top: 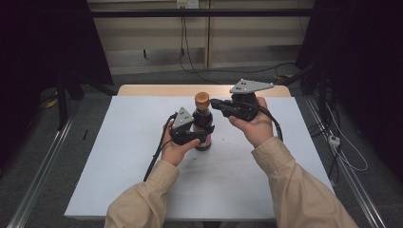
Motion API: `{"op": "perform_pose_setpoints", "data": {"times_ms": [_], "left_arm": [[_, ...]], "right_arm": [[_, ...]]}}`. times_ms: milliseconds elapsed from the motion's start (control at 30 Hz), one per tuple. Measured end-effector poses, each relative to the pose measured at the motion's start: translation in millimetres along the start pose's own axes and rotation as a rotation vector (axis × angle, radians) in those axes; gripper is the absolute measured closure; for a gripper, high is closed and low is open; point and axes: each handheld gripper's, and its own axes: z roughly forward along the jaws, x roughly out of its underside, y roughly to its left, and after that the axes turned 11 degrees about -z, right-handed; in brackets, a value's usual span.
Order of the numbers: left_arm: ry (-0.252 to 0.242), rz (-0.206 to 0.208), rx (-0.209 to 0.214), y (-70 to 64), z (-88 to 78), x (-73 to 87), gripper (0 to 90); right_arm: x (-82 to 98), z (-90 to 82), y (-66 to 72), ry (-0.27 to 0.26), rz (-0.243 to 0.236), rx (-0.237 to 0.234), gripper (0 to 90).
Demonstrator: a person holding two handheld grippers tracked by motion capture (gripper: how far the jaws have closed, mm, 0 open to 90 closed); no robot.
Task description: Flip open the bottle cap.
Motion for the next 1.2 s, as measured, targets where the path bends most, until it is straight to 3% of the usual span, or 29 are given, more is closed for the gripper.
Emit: {"op": "perform_pose_setpoints", "data": {"times_ms": [800,1200], "left_arm": [[-0.006,-0.009,0.003,1.0,0.2,1.2,30.2],[-0.005,-0.007,0.003,1.3,0.4,1.3,30.1]], "right_arm": [[-6.3,1.9,-0.6,0.011,-0.037,-0.008,90.0],[-9.3,1.3,0.0,0.004,-0.033,-0.010,90.0]]}}
